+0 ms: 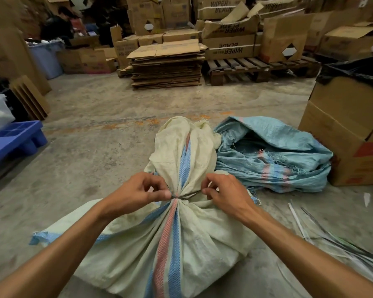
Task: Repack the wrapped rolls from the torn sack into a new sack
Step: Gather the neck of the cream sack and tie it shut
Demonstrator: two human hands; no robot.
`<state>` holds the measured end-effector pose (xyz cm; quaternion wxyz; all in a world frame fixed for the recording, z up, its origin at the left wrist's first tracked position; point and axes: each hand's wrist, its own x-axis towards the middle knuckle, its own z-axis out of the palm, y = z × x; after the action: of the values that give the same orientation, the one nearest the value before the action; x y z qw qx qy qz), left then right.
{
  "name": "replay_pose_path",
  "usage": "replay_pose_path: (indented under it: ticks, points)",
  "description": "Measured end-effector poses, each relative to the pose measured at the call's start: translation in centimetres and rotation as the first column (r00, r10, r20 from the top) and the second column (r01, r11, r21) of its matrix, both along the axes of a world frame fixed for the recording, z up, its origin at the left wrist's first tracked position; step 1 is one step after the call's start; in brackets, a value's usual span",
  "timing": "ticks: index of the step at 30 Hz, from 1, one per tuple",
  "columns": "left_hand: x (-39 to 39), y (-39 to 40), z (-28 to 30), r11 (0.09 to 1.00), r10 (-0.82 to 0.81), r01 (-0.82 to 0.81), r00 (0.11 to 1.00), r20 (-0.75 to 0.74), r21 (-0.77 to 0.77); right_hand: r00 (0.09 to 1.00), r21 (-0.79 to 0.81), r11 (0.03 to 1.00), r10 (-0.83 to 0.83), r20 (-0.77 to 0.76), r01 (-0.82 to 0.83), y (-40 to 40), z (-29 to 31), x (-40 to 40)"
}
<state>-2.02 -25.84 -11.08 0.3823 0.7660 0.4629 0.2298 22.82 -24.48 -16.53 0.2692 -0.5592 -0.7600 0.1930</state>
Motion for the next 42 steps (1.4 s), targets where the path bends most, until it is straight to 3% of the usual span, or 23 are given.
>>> replay_pose_path:
  ticks: [3,5,7,9,11,16,21,26,29,34,42]
  points:
    - [0.6,-0.7,-1.0,0.988,0.125,-0.098,0.960,0.250,-0.120,0.992,-0.059,0.991,0.122,-0.034,-0.123,-0.4,0.6,0.7]
    - [1.1,-0.8,-2.1,0.970,0.221,-0.166,0.909,0.354,-0.178,0.939,-0.175,0.958,0.170,-0.299,-0.229,-0.9,1.2,1.1]
    - [1.5,-0.8,-2.9,0.952,0.285,-0.206,0.866,0.412,-0.226,0.787,-0.288,0.893,0.110,-0.608,-0.347,-1.3,1.8,1.4]
    - [1.8,-0.6,-3.5,0.939,0.321,-0.209,0.823,0.469,-0.274,0.624,-0.323,0.833,0.034,-0.781,-0.450,-1.3,1.9,1.5]
    - [2.2,-0.6,-3.7,0.930,0.349,-0.224,0.789,0.506,-0.293,0.524,-0.300,0.820,0.000,-0.852,-0.487,-1.2,1.8,1.0]
    - [3.5,-0.7,-3.6,0.903,0.429,-0.349,0.740,0.518,-0.249,0.388,-0.223,0.858,-0.030,-0.921,-0.463,-1.7,1.3,-0.9]
    - [4.4,-1.1,-3.9,0.872,0.485,-0.445,0.720,0.497,-0.205,0.406,-0.251,0.850,-0.049,-0.913,-0.463,-2.4,1.0,-2.1]
    - [5.0,-1.3,-4.3,0.833,0.552,-0.483,0.685,0.475,-0.272,0.403,-0.278,0.862,-0.096,-0.910,-0.424,-2.5,0.7,-2.8]
    - [5.1,-1.3,-4.4,0.853,0.520,-0.454,0.712,0.472,-0.256,0.410,-0.292,0.872,-0.118,-0.904,-0.392,-2.7,0.1,-3.0]
    - [4.5,-1.2,-5.4,0.914,0.405,-0.355,0.818,0.408,-0.194,0.505,-0.314,0.891,-0.115,-0.855,-0.327,-3.1,-0.9,-3.3]
    - [5.0,-1.5,-5.8,0.908,0.418,-0.391,0.816,0.399,-0.153,0.528,-0.278,0.921,-0.098,-0.843,-0.272,-3.7,-0.5,-3.6]
